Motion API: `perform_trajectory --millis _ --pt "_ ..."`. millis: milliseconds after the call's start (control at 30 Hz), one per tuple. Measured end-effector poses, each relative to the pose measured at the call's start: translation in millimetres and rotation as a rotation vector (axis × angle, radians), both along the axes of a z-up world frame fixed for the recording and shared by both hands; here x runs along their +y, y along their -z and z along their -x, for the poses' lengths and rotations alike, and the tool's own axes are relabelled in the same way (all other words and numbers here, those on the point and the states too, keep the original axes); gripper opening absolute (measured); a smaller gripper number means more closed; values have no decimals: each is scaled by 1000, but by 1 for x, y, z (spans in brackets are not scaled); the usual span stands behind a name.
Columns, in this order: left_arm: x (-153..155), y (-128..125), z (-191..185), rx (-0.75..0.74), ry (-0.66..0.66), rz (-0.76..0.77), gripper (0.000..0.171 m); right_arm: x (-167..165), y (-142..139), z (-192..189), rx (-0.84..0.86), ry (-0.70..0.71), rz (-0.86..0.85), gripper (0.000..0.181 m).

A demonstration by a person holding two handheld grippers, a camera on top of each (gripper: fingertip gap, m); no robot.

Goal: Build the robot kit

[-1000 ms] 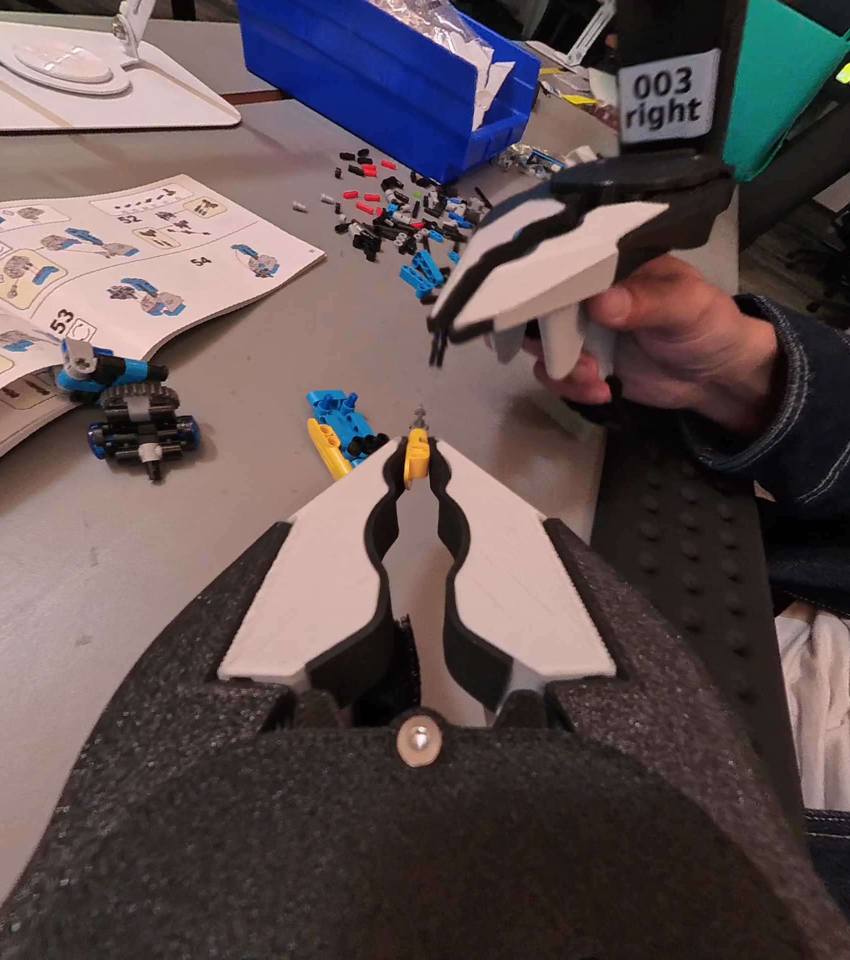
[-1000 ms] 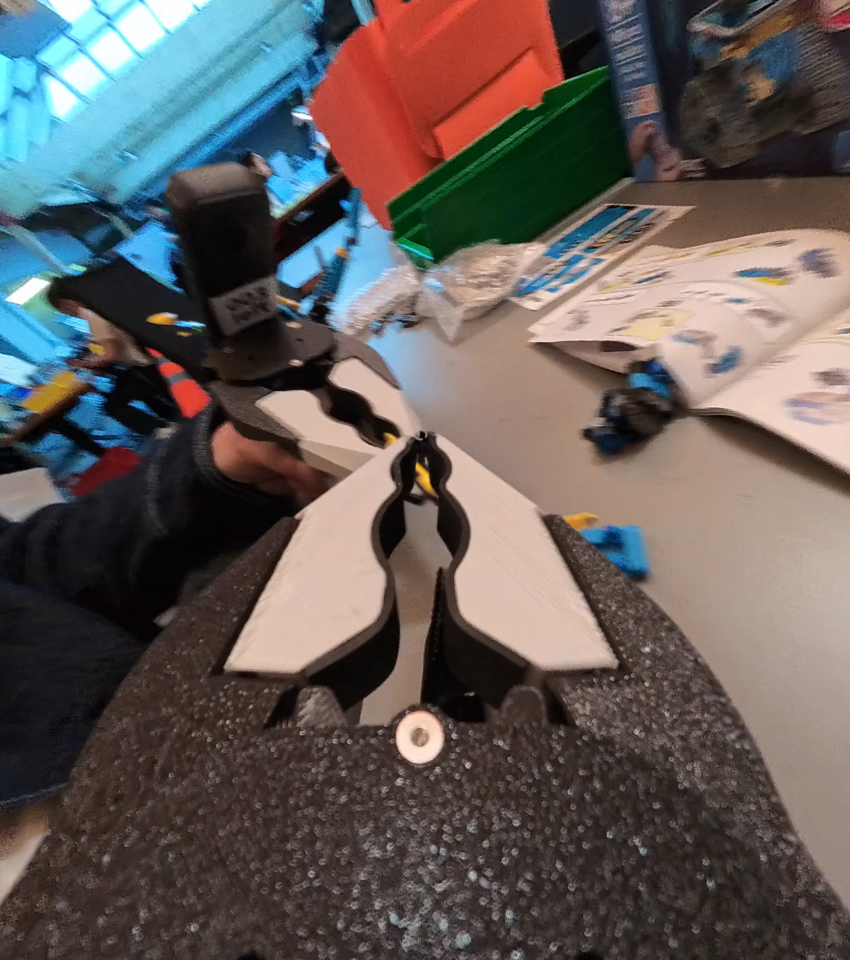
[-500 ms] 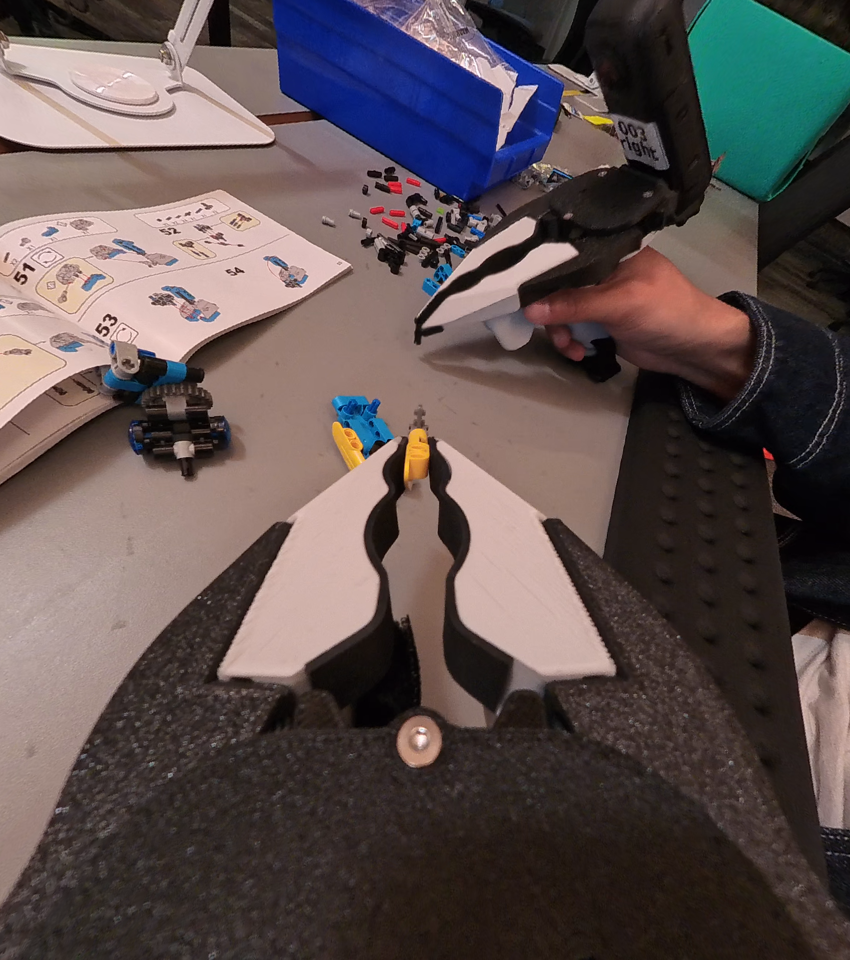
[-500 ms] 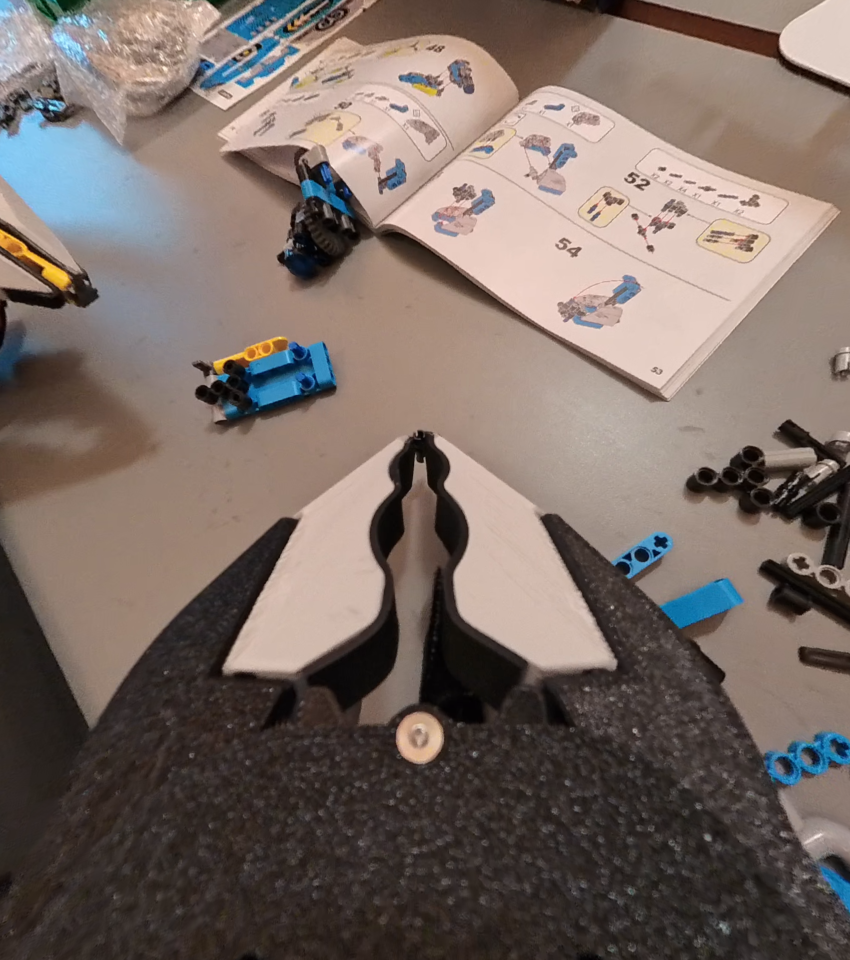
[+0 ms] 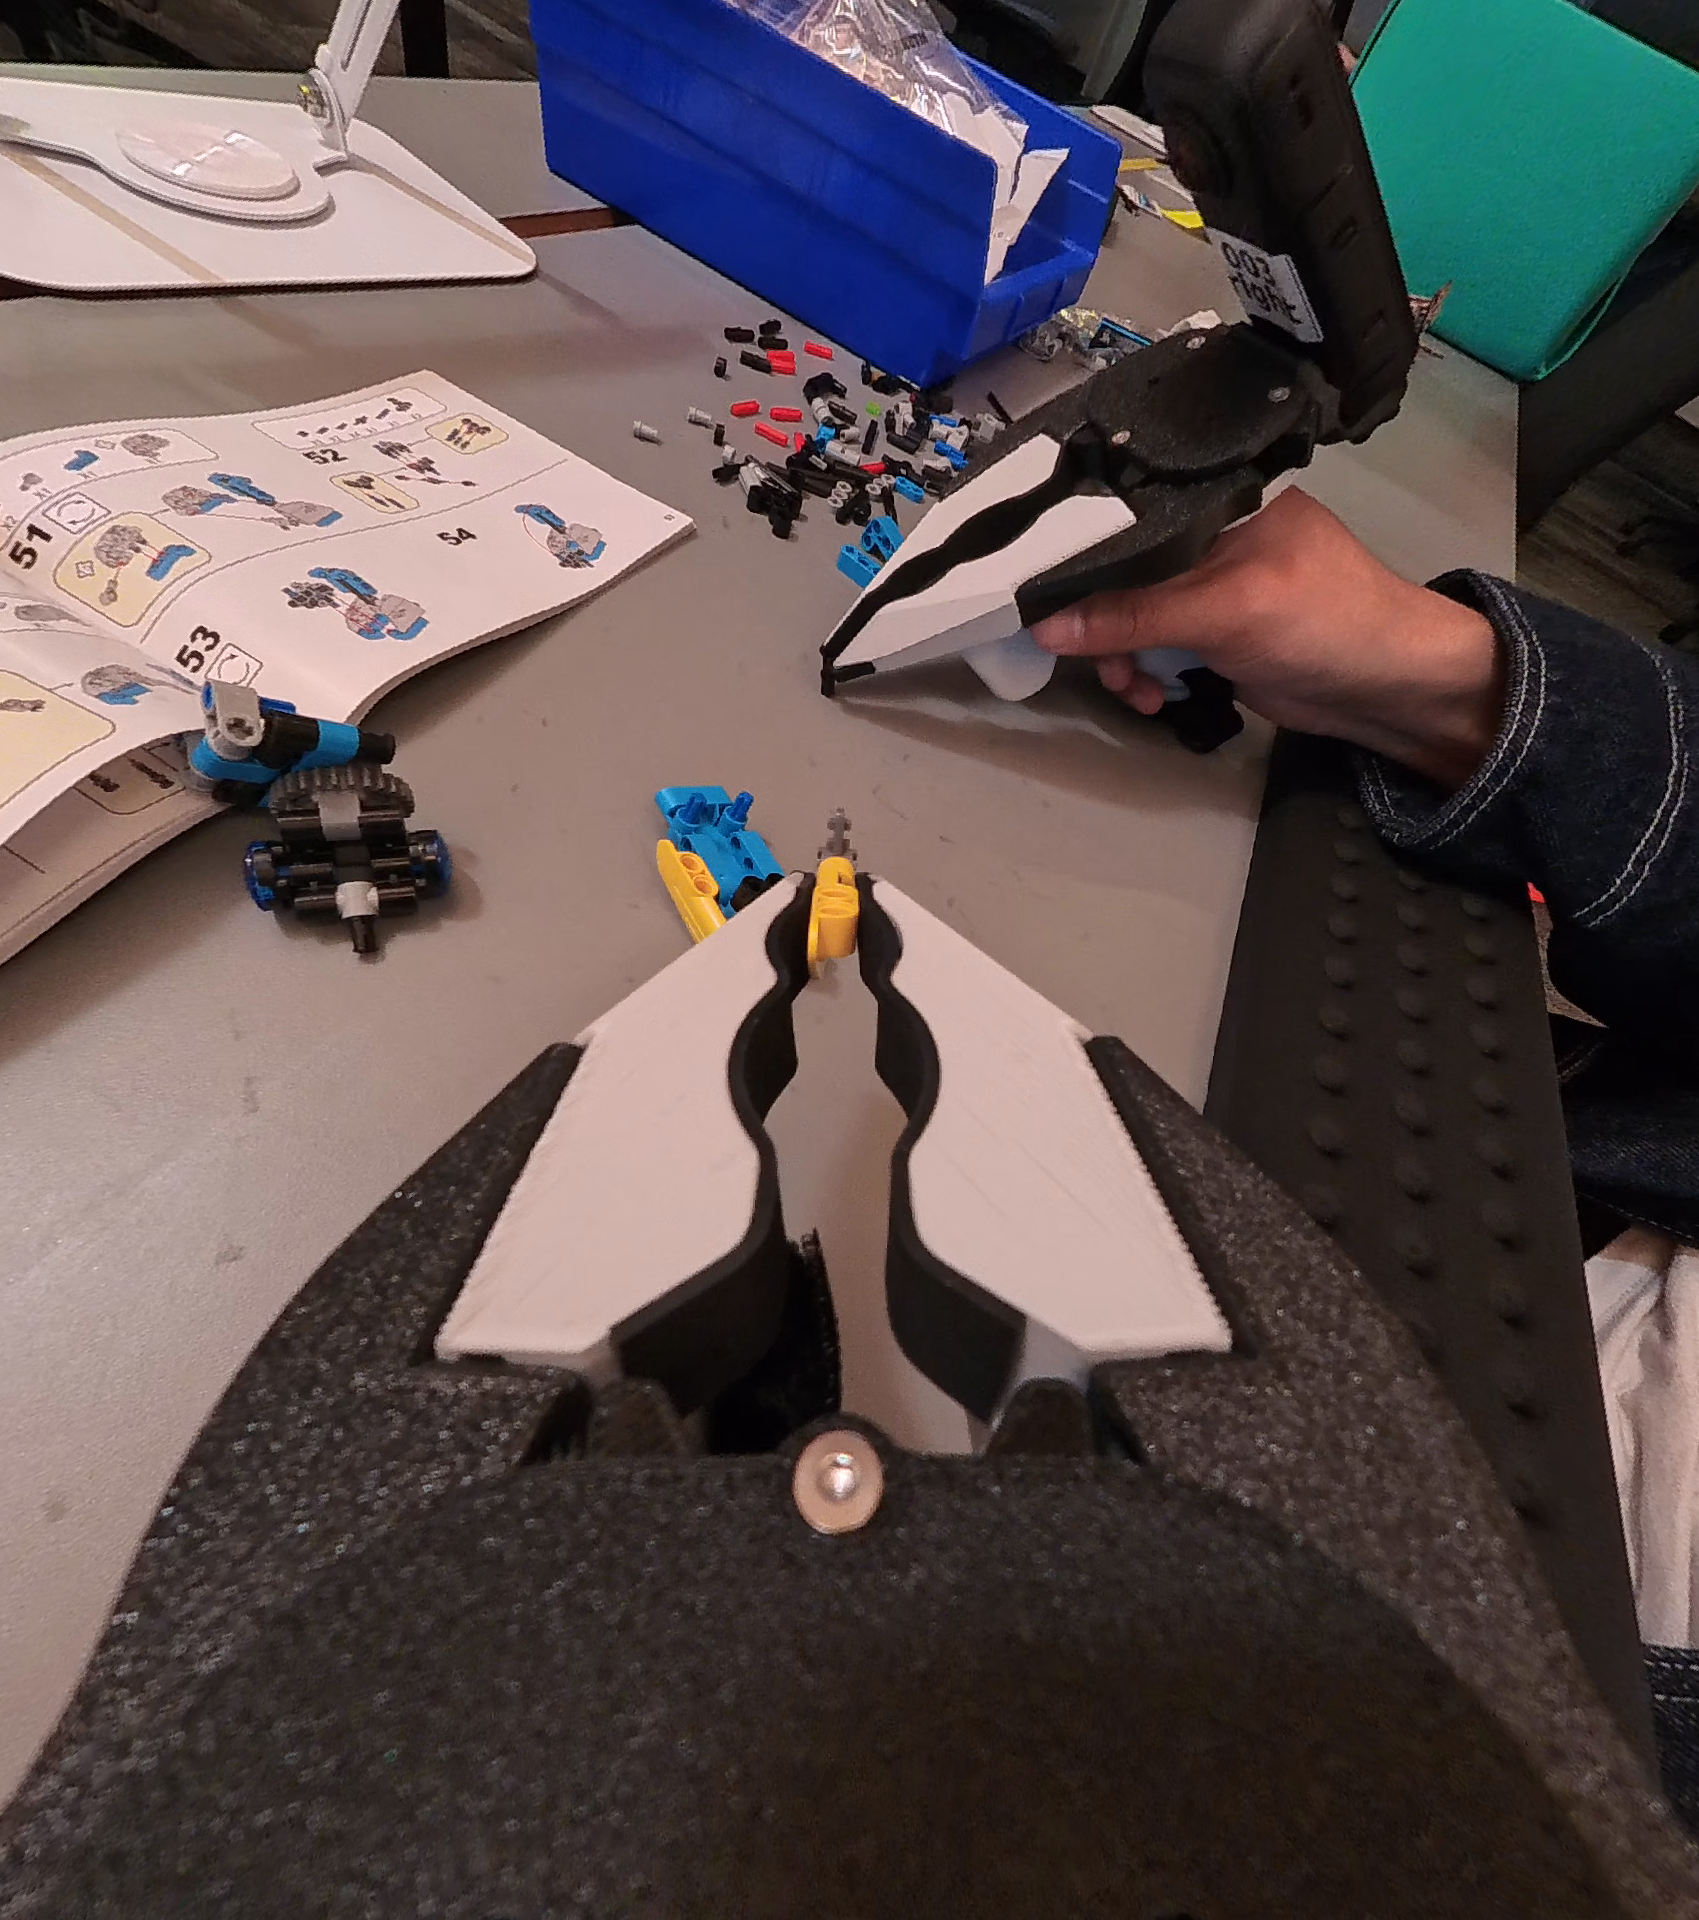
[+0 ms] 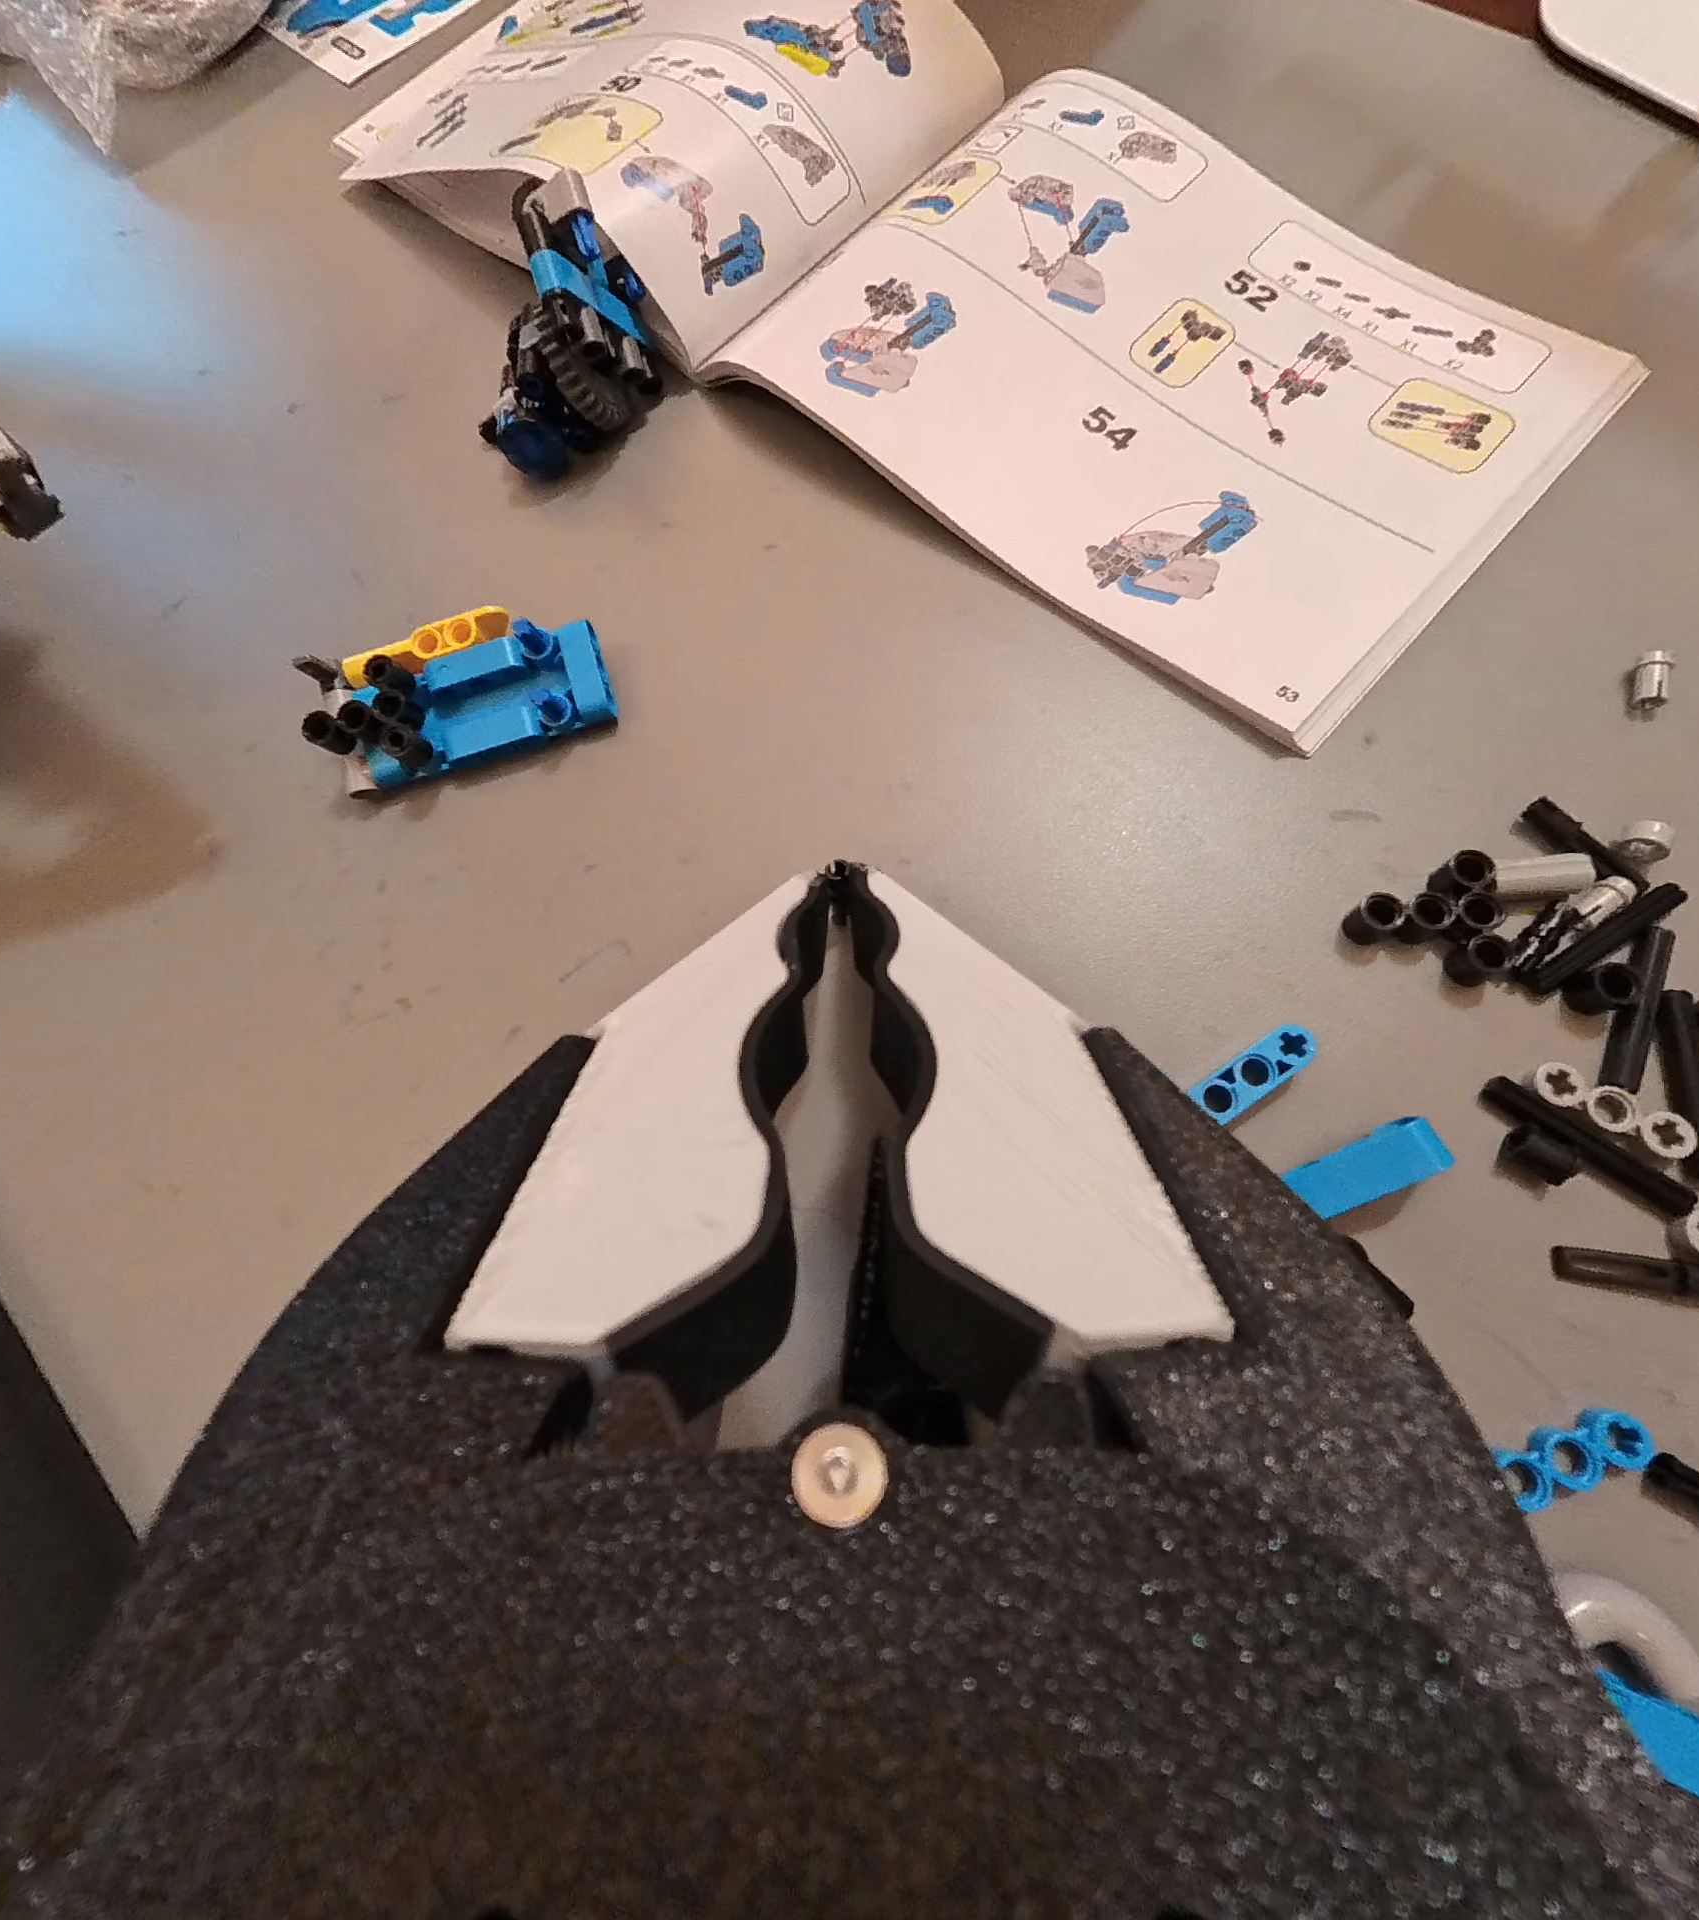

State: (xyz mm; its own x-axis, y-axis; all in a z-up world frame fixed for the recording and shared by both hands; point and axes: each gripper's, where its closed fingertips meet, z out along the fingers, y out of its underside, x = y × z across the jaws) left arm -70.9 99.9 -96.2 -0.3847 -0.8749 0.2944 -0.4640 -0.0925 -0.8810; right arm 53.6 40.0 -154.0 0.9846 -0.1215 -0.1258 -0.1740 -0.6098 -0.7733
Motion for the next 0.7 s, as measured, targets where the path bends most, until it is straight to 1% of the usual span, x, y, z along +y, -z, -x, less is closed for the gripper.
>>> perform_trajectory --millis 700 --pt "0 0 0 0 2 0 7 -3 1 1 21 6 8 8"
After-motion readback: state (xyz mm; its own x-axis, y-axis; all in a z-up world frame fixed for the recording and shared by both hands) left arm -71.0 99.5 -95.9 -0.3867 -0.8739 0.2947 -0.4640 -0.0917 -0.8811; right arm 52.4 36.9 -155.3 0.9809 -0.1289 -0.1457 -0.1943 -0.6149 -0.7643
